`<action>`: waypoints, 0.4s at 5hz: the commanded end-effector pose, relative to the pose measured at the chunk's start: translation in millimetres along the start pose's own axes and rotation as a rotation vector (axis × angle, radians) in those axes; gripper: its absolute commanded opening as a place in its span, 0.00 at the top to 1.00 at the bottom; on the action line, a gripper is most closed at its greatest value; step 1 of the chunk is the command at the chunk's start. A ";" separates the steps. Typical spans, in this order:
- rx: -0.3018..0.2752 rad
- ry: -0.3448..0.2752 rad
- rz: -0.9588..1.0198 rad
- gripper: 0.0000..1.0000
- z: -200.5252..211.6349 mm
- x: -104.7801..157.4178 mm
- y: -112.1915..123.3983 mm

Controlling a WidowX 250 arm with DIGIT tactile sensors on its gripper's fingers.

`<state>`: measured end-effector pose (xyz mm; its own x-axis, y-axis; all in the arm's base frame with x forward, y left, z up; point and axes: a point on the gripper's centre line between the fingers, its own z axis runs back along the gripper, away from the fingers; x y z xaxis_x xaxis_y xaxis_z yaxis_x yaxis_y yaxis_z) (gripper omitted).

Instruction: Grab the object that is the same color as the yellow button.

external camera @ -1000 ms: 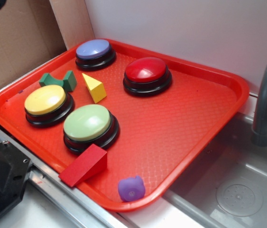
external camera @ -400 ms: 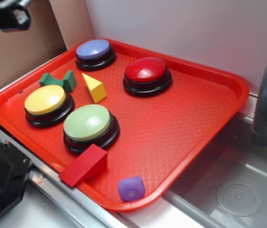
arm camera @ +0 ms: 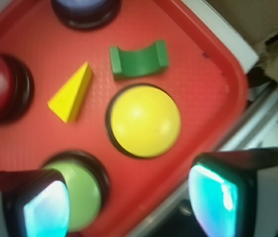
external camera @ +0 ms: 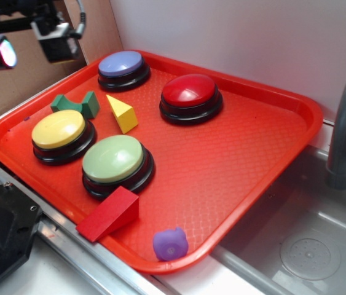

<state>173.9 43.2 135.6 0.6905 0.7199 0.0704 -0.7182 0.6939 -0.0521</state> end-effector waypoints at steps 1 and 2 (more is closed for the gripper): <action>0.040 -0.066 0.228 0.00 -23.1 26.7 -14.8; 0.016 -0.069 0.352 0.00 -42.7 44.1 -23.9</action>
<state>221.1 51.5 85.7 0.4115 0.9073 0.0863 -0.9095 0.4149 -0.0263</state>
